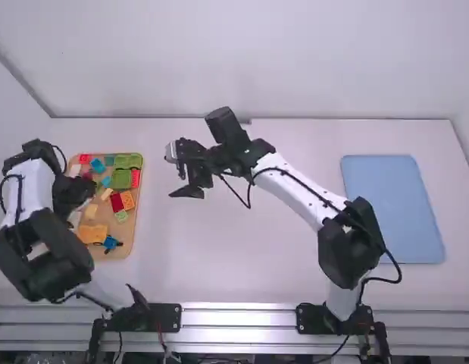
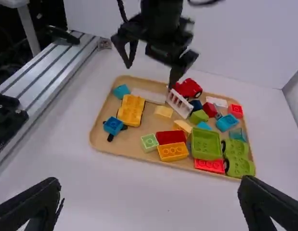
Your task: Assemble lego blocks to make yellow taxi
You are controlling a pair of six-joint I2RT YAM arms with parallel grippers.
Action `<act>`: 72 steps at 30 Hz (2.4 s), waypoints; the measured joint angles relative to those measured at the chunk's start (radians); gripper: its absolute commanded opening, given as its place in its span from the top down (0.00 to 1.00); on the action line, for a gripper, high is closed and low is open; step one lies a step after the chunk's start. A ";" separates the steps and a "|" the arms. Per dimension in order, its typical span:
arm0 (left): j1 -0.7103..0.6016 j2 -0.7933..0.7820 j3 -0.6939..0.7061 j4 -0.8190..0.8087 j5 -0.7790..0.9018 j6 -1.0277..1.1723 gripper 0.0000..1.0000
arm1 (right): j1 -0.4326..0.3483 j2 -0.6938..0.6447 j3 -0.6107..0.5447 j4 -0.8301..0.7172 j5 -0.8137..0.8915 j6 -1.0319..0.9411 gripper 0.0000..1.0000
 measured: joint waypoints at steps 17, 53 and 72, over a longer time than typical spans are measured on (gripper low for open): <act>0.000 0.067 -0.280 0.322 -0.011 -0.131 0.06 | -0.012 0.000 0.000 -0.002 0.038 0.010 0.02; -0.089 -0.275 -0.344 0.455 0.166 0.191 0.48 | -0.174 0.000 0.000 -0.004 -0.042 0.129 0.02; -0.930 -0.217 -0.344 0.539 0.286 0.855 0.76 | -0.352 -0.378 -0.098 -0.364 -0.034 -0.037 0.02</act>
